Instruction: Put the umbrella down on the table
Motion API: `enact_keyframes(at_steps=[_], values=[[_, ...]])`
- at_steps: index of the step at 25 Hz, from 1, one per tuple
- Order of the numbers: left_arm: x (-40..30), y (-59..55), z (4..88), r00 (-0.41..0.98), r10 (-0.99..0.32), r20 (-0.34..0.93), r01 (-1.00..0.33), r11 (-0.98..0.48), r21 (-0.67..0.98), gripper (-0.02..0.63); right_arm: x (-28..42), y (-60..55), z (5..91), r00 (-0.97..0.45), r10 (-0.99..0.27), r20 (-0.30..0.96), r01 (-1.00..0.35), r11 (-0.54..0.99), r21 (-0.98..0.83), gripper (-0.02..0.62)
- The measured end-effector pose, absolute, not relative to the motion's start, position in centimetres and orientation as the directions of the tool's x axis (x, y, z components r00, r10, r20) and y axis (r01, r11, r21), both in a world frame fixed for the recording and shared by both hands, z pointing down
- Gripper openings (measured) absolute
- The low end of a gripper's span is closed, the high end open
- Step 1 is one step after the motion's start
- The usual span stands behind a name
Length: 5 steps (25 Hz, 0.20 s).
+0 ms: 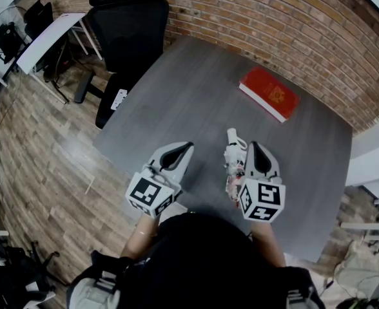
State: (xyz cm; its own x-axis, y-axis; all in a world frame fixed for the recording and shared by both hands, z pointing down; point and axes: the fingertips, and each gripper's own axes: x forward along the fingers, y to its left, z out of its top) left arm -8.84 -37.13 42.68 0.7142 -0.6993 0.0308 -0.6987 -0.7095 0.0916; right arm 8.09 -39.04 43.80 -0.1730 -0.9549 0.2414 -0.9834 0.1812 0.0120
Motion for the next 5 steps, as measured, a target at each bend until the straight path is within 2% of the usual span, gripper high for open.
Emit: enact_keyframes(at_steps=[5], values=[[-8.75,-37.06,42.66,0.718,-0.696,0.028,-0.695,-0.713,0.089,0.003,7.87,-38.88,43.77,-0.18,-0.953,0.243,-0.982,0.187,0.009,-0.003]])
